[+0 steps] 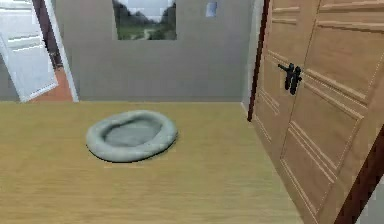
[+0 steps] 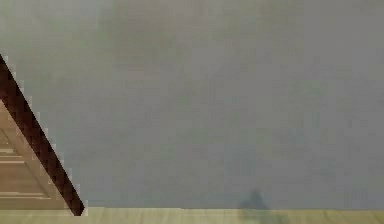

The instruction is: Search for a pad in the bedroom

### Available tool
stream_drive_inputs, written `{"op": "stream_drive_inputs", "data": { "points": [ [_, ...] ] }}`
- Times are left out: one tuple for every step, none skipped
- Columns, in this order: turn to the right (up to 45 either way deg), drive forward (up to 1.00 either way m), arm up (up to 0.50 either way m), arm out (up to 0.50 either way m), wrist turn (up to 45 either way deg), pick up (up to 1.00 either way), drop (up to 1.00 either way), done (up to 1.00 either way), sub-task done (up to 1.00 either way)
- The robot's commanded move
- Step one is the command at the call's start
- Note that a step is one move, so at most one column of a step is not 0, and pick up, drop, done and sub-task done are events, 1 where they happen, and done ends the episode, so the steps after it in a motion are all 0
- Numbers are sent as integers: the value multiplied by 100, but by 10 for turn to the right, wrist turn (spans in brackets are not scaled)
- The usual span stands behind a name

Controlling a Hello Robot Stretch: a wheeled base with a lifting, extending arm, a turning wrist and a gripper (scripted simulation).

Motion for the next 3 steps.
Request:
{"op": "stream_drive_inputs", "data": {
  "points": [
    [-450,0,0,0,0,0,0,0,0],
    [-30,0,0,0,0,0,0,0,0],
    [0,100,0,0,0,0,0,0,0]
  ]
}}
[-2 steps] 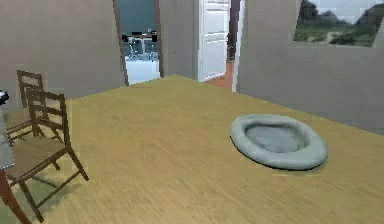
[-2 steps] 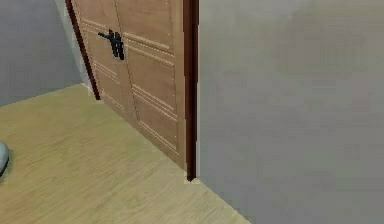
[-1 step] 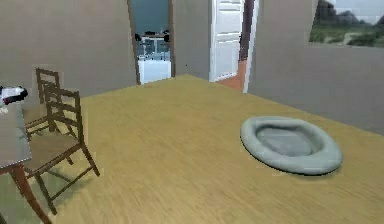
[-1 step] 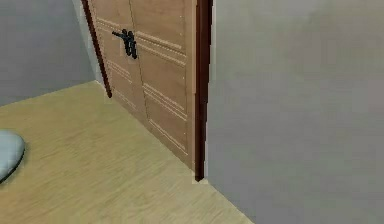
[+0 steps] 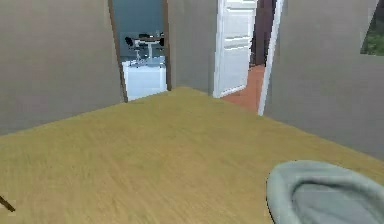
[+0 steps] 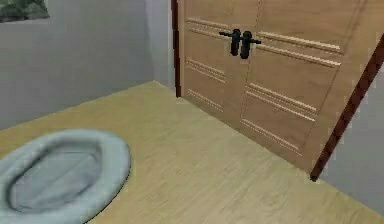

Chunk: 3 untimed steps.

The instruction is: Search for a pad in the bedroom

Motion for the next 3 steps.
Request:
{"op": "stream_drive_inputs", "data": {
  "points": [
    [0,100,0,0,0,0,0,0,0],
    [0,45,0,0,0,0,0,0,0],
    [300,0,0,0,0,0,0,0,0]
  ]
}}
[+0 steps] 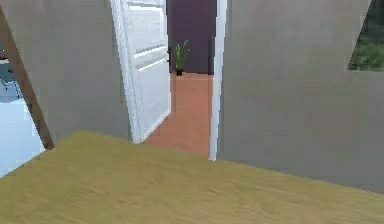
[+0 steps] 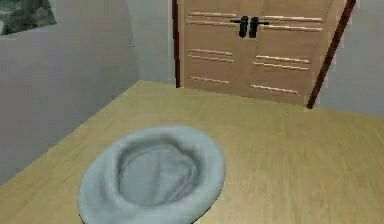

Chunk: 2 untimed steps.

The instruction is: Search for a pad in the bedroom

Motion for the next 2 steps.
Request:
{"op": "stream_drive_inputs", "data": {
  "points": [
    [0,100,0,0,0,0,0,0,0],
    [60,0,0,0,0,0,0,0,0]
  ]
}}
